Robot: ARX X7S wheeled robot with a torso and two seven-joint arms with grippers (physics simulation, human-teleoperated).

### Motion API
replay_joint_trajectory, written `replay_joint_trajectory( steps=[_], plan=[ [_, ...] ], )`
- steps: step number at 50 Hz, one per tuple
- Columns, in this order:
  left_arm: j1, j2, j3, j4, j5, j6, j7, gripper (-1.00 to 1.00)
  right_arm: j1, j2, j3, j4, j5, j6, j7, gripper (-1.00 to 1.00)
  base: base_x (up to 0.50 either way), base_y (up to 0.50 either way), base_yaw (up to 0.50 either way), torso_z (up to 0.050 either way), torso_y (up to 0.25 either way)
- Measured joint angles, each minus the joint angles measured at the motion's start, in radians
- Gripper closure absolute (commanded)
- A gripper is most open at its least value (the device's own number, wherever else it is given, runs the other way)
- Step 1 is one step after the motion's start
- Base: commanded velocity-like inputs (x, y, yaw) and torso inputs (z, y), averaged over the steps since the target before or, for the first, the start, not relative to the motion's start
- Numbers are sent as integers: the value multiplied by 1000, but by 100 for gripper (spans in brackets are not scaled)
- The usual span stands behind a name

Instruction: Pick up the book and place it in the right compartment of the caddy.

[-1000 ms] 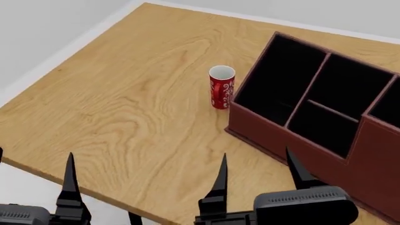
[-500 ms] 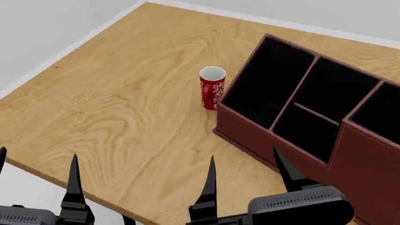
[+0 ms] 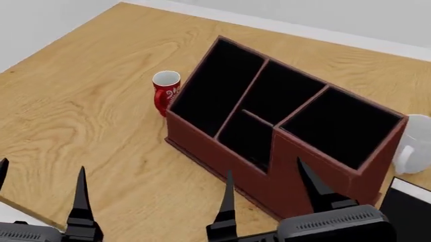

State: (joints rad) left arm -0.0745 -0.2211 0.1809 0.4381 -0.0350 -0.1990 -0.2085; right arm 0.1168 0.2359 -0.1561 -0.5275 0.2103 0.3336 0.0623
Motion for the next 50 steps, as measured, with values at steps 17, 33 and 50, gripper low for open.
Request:
replay_joint_trajectory(
  steps=[17, 33, 50],
  plan=[
    [0, -11, 6, 5, -9, 4, -8, -100, -34, 21, 24, -56, 20, -9, 21, -100, 197, -459, 0, 0, 0],
    [-2, -16, 17, 1, -16, 6, -15, -100, -24, 33, 3, -63, -43, 39, 78, -100, 35, -83, 180, 0, 0],
    [-6, -24, 23, -3, -20, 6, -24, -100, -13, 39, -19, -70, -84, 75, 119, -100, 0, 0, 500, 0, 0]
  ],
)
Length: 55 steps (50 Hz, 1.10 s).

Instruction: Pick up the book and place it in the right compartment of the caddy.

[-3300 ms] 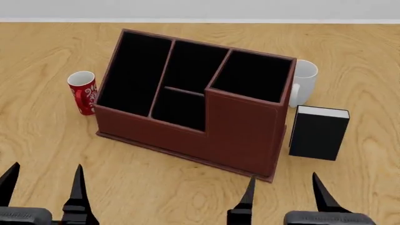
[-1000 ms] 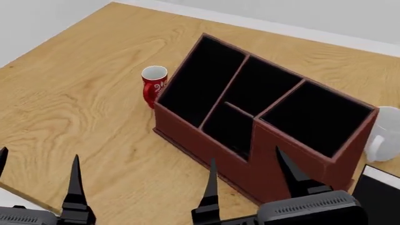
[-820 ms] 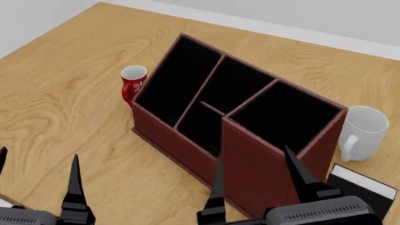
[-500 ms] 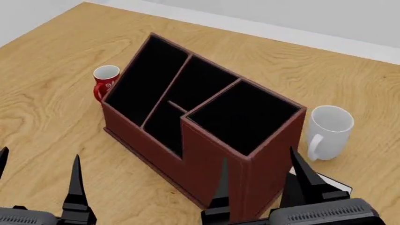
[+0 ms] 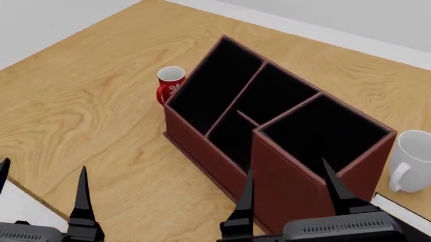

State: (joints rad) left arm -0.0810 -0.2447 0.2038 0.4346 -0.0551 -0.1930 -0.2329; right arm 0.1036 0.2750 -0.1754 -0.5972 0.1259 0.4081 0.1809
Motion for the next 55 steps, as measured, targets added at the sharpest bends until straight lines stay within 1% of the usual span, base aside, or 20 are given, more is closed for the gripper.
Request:
replay_joint_trajectory(
  steps=[3, 11, 33, 40, 45, 55],
  plan=[
    [0, -1, 2, -1, 0, 0, -1, -100, 1, 0, -1, 0, -1, 1, 4, -100, 0, 0, 500, 0, 0],
    [-1, -5, 5, -2, -2, 2, -6, -100, 4, 1, -3, -5, -5, 10, 16, -100, -29, 47, -1, 0, 0],
    [-3, -14, 13, 0, -9, 1, -16, -100, -10, 10, 11, -3, 59, -44, -16, -100, 269, -422, 0, 0, 0],
    [-3, -16, 15, 0, -13, 3, -18, -100, -13, 12, 12, -2, 71, -58, -20, -100, 402, -310, 0, 0, 0],
    [-4, -18, 16, 0, -16, 3, -20, -100, -15, 14, 13, -2, 74, -67, -20, -100, 403, -182, 0, 0, 0],
    [-3, -22, 16, 7, -23, 1, -24, -100, -18, 16, 17, -9, 76, -66, -7, -100, -3, 0, 0, 0, 0]
  ],
)
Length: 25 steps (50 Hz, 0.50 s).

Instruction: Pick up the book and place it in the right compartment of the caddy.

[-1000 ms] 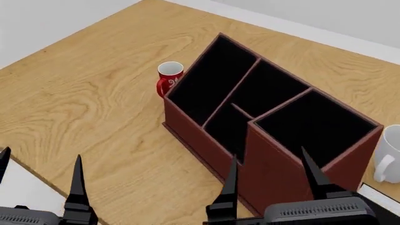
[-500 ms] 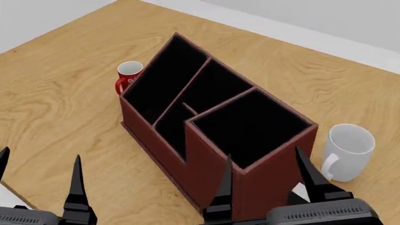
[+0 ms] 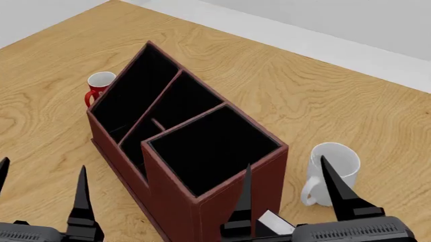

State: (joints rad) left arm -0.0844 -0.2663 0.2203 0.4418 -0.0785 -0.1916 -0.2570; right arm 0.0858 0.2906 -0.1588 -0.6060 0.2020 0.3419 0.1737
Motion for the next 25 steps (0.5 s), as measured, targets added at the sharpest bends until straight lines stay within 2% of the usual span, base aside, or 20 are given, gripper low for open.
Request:
replay_joint_trajectory(
  steps=[10, 19, 25],
  plan=[
    [0, -4, 1, 4, -5, 0, -4, -100, -4, 4, -7, -7, -6, -6, 8, -100, 399, 253, 0, 0, 0],
    [-2, -8, 3, 3, -8, 0, -9, -100, -7, 7, -7, -6, 2, -19, 7, -100, -6, -4, 0, 0, 0],
    [-2, -8, 6, 4, -10, 0, -11, -100, -1, 11, -12, -7, -6, -4, 15, -100, -220, 354, 0, 0, 0]
  ],
)
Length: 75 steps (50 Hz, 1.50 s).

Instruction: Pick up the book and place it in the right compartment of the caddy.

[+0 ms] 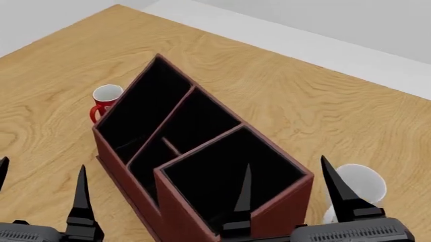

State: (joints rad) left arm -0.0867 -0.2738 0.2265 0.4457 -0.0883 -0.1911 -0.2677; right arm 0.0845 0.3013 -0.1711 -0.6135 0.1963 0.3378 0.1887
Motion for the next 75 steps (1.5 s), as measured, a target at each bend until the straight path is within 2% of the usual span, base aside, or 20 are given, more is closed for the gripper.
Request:
replay_joint_trajectory(
  steps=[22, 26, 30, 34, 39, 45, 51, 64, 75],
  plan=[
    [0, -10, 0, 3, -9, 0, -10, -100, 9, 3, 4, -20, 33, 47, 16, -100, 2, -2, 0, 0, 0],
    [0, -13, -2, 3, -13, 0, -11, -100, 35, 11, 23, -74, 68, 154, 40, -100, 0, 0, 0, 0, 0],
    [2, -16, -8, 11, -21, -2, -12, -100, 106, 28, 68, -168, 145, 370, 69, -100, 0, 0, 0, 0, 0],
    [5, -19, -16, 20, -30, -2, -14, -100, 220, 52, 180, -254, 341, 621, 170, -100, 0, 0, 0, 0, 0],
    [8, -24, -28, 32, -43, -3, -17, -100, 382, 147, 290, -269, 761, 822, 467, -100, 0, 0, 0, 0, 0],
    [10, -27, -40, 40, -56, -2, -20, -100, 547, 312, 306, -236, 1262, 871, 792, -100, 0, 0, 0, 0, 0],
    [11, -31, -46, 44, -64, 2, -22, -100, 662, 456, 290, -198, 1603, 875, 979, -100, 0, 0, 0, 0, 0],
    [17, -39, -60, 59, -80, 1, -29, -100, 865, 689, 160, -134, 2026, 856, 1166, -100, 0, 0, 0, 0, 0],
    [21, -45, -62, 73, -85, -1, -34, -100, 928, 779, 70, -69, 2183, 857, 1184, -100, 0, 0, 0, 0, 0]
  ],
)
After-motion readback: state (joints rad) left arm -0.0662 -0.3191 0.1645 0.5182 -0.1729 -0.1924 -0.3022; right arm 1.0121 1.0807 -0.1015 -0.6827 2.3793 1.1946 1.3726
